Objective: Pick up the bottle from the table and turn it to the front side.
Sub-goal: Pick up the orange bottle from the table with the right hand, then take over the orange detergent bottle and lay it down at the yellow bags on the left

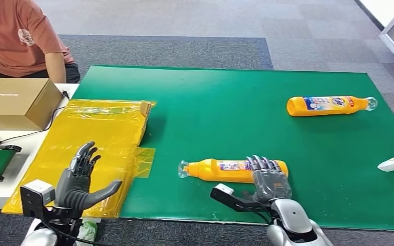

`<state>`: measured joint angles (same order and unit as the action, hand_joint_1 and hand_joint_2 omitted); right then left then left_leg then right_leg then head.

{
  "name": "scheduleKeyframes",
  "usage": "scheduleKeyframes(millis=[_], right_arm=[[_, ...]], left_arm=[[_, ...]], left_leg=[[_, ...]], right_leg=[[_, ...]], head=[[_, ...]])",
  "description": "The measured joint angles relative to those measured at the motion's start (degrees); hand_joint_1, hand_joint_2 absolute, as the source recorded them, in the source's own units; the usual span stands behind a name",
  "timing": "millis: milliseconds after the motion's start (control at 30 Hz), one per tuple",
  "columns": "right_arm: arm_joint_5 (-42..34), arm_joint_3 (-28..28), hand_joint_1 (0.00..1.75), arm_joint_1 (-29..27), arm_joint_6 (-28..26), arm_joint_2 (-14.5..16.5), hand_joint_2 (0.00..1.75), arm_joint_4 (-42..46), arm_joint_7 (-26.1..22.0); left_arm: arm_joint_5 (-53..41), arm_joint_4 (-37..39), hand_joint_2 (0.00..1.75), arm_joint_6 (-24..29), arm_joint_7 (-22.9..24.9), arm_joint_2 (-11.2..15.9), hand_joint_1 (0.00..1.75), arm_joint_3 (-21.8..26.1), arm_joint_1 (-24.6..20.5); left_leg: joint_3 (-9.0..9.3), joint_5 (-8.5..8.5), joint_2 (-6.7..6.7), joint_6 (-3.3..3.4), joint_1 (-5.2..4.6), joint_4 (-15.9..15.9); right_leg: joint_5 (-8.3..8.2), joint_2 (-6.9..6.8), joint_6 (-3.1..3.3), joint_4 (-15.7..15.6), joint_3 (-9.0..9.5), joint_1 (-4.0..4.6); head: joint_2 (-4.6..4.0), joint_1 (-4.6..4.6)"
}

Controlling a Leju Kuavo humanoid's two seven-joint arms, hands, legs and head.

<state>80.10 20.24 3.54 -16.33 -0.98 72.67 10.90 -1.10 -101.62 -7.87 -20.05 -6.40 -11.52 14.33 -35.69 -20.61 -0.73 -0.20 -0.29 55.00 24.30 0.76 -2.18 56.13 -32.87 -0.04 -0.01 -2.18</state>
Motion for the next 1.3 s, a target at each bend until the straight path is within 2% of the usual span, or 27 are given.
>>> scheduleKeyframes(millis=[267,367,500,667,800,933,1000,1067,1100,1167,1233,1300], right_arm=[[4.4,0.8,0.00,9.6,-3.4,1.7,1.75,-13.3,0.7],[4.6,1.0,0.09,11.7,-3.5,2.4,1.75,-16.5,0.6],[3.7,1.1,1.75,13.3,-3.1,3.2,1.75,-19.4,-0.5],[0.8,1.2,1.75,14.2,-2.7,3.5,1.75,-20.5,-2.8],[-7.9,1.0,1.75,14.1,-2.1,3.7,1.75,-19.1,-8.2],[-13.3,0.5,1.75,13.2,0.3,4.0,1.75,-17.2,-11.8],[-24.9,-1.5,1.75,12.3,6.8,4.5,1.75,-14.7,-18.2],[-45.1,-3.8,1.75,10.1,15.1,5.2,1.75,-11.0,-24.3],[-55.4,-4.5,1.75,8.7,17.4,5.5,1.75,-9.2,-26.0],[-71.3,-4.9,1.75,6.5,17.4,5.8,1.75,-5.1,-27.7],[-76.8,-4.9,1.75,5.4,14.9,5.9,1.75,-1.1,-28.4],[-71.2,-4.1,1.75,4.7,12.2,6.1,1.75,2.1,-28.7]], left_arm=[[-0.1,-0.8,1.75,-1.7,-0.6,0.5,0.00,-5.0,-1.7],[0.0,-0.8,1.75,-1.8,-0.7,0.7,0.00,-6.4,-1.9],[0.4,-0.8,1.75,-1.7,-1.1,1.1,0.00,-7.3,-2.1],[0.7,-1.0,1.75,-1.6,-1.2,1.5,0.00,-7.7,-2.2],[1.2,-1.1,1.75,-1.6,-1.2,1.7,0.00,-7.7,-2.2],[1.7,-1.1,1.75,-1.3,-1.3,1.8,0.00,-7.7,-2.1],[2.5,-1.1,1.75,-0.6,-1.9,2.0,0.00,-7.7,-2.2],[3.5,-1.0,1.75,0.0,-3.0,2.3,0.00,-7.7,-2.2],[3.8,-1.0,1.75,0.2,-3.4,2.5,0.00,-7.7,-2.3],[4.1,-1.0,1.75,0.3,-3.8,2.8,0.00,-7.6,-2.3],[4.0,-0.9,1.75,0.1,-3.7,3.0,0.00,-7.6,-2.7],[3.9,-0.8,1.75,-0.4,-3.3,3.0,0.00,-7.7,-3.4]], left_leg=[[0.05,0.13,0.00,0.02,0.00,0.0],[0.06,0.16,0.00,0.01,0.00,0.0],[0.06,0.17,0.01,0.00,0.00,0.0],[0.09,0.18,0.01,0.00,0.01,0.0],[0.12,0.18,0.01,0.00,0.01,0.0],[0.12,0.18,0.02,0.00,0.01,0.0],[0.14,0.16,0.03,-0.02,0.02,0.0],[0.10,0.17,0.01,-0.01,0.02,0.0],[0.05,0.18,-0.02,0.01,0.02,0.0],[-0.03,0.19,-0.07,0.03,0.01,0.0],[-0.04,0.18,-0.06,0.02,0.01,0.0],[-0.03,0.16,-0.04,-0.01,0.01,0.0]], right_leg=[[-0.13,0.00,0.02,0.0,0.04,0.00],[-0.17,0.00,0.03,0.0,0.04,0.00],[-0.19,0.00,0.04,0.0,0.04,0.00],[-0.21,0.01,0.07,0.0,0.04,0.01],[-0.21,0.01,0.07,0.0,0.05,0.01],[-0.21,0.01,0.07,0.0,0.06,0.01],[-0.21,0.05,0.08,0.0,0.05,0.01],[-0.20,0.03,0.06,0.0,0.05,0.01],[-0.19,-0.02,0.05,0.0,0.04,0.01],[-0.16,-0.11,0.03,0.0,0.00,0.01],[-0.16,-0.08,0.05,0.0,-0.04,0.01],[-0.17,-0.03,0.07,0.0,-0.06,0.01]], head=[[0.00,0.00],[0.00,0.00],[0.01,0.00],[0.00,0.00],[-0.01,0.00],[-0.01,0.00],[-0.01,-0.01],[-0.01,0.00],[-0.01,-0.01],[0.00,0.00],[0.00,0.01],[0.00,0.01]])
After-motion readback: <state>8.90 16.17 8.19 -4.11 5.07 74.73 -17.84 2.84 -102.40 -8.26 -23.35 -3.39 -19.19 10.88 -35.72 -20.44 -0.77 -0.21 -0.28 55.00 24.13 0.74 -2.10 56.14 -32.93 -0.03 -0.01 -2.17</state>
